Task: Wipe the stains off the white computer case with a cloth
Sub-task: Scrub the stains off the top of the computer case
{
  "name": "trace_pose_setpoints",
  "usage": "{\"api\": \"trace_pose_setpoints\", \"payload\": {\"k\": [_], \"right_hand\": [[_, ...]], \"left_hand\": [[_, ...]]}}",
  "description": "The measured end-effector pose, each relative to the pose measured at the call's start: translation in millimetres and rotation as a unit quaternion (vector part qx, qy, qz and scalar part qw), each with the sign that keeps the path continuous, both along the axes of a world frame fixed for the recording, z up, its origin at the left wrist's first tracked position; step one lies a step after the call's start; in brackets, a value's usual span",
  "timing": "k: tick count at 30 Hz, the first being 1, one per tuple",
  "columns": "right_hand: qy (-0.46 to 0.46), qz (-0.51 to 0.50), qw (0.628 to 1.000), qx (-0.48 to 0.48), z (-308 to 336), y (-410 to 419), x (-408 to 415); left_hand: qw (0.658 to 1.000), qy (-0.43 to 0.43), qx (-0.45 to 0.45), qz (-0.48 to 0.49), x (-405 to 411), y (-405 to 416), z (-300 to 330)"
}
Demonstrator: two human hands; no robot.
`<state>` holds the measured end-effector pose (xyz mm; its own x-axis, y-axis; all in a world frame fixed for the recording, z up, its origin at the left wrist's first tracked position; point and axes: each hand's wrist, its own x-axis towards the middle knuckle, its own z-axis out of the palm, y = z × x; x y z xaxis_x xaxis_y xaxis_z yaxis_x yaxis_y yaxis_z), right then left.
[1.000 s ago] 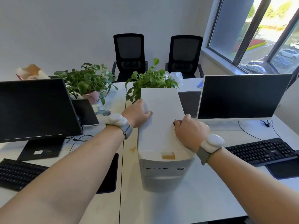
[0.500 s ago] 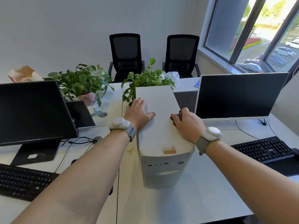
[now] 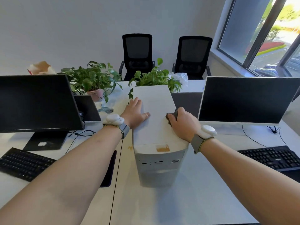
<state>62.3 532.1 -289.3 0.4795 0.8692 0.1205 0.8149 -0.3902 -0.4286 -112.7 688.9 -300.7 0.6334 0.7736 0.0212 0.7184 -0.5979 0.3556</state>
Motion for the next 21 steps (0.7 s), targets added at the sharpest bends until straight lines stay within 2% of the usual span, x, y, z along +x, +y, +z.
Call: {"api": "trace_pose_setpoints", "payload": {"k": [4, 9, 13, 18, 21], "right_hand": [[-0.017, -0.014, 1.0, -0.003, -3, -1, -10], [-0.014, -0.019, 0.998, -0.056, 8, -1, -10], [-0.031, -0.067, 0.997, -0.004, 29, -3, -15], [0.151, -0.046, 0.982, 0.102, 84, 14, -61], [0.311, -0.021, 0.939, 0.148, 105, 34, -119]], "left_hand": [[1.0, 0.007, 0.0, -0.002, -4, -1, 9], [0.993, 0.101, 0.054, 0.027, -6, -6, 14], [0.996, 0.076, 0.054, 0.009, -12, -12, 40], [0.997, -0.039, -0.04, -0.045, -65, -21, 84], [0.992, -0.085, -0.066, -0.058, -116, -23, 104]]}}
